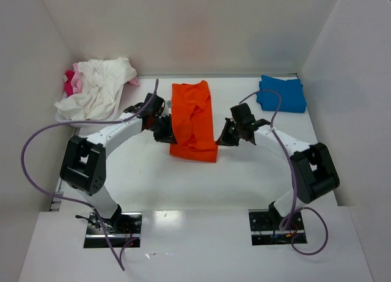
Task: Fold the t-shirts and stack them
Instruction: Fold the folded rectangular tshirt in 1/3 of the way
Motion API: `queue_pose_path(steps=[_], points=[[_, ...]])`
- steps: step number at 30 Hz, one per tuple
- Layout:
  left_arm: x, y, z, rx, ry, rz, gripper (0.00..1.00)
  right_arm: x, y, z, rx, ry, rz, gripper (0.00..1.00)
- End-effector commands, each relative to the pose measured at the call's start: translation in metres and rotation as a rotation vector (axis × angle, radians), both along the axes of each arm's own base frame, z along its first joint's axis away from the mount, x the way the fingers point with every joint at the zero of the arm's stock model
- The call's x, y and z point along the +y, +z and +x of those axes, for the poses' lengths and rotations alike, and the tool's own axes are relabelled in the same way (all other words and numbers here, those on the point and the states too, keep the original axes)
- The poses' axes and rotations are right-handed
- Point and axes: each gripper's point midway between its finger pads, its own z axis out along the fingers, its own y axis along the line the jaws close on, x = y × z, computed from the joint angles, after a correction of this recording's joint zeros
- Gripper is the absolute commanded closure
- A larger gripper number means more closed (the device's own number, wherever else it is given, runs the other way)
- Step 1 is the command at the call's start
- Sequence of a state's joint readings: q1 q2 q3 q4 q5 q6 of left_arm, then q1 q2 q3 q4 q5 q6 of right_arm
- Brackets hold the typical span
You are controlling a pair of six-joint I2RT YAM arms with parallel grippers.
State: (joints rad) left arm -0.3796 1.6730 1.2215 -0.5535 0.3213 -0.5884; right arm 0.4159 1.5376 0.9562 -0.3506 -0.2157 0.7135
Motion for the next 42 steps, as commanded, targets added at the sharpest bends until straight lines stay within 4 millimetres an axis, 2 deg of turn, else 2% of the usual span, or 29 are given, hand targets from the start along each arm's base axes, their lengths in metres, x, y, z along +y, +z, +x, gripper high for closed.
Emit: queue_pose_path(steps=[1,3,5,7,11,16,22,25,29,32,37,42], points=[[-0.003,0.006,0.034,-0.051,-0.048,-0.035,1.00,0.019,0.026,0.045,-0.116,0.044,0.034,1.00],[-0.002,-0.003,0.044,-0.037,-0.049,-0.034,1.00,0.021,0.021,0.059,-0.111,0.037,0.035,1.00],[0.005,-0.006,0.057,-0.035,-0.032,-0.039,1.00,0.025,0.026,0.078,-0.130,0.038,0.042,1.00],[0.008,-0.007,0.068,-0.041,-0.026,-0.044,1.00,0.026,0.035,0.094,-0.162,0.036,0.046,1.00],[0.019,-0.004,0.088,-0.060,-0.007,-0.050,1.00,0.026,0.033,0.118,-0.170,0.034,0.041,1.00],[0.017,-0.009,0.103,-0.066,-0.026,-0.064,1.00,0.025,0.023,0.133,-0.164,0.039,0.024,1.00],[0.013,-0.019,0.112,-0.048,-0.041,-0.072,1.00,0.026,0.005,0.137,-0.138,0.039,0.015,1.00],[0.011,-0.015,0.124,-0.076,-0.038,-0.070,1.00,0.022,0.004,0.144,-0.149,0.024,0.012,1.00],[0.011,-0.025,0.128,-0.064,-0.037,-0.065,1.00,0.019,0.003,0.152,-0.161,0.015,0.012,1.00],[0.011,-0.020,0.133,-0.082,-0.033,-0.062,1.00,0.017,0.007,0.163,-0.183,0.011,0.014,1.00],[0.019,-0.015,0.148,-0.116,-0.016,-0.051,1.00,0.020,0.011,0.176,-0.209,0.011,0.009,1.00],[0.025,-0.016,0.155,-0.121,0.000,-0.043,1.00,0.022,0.009,0.185,-0.219,0.018,0.006,1.00]])
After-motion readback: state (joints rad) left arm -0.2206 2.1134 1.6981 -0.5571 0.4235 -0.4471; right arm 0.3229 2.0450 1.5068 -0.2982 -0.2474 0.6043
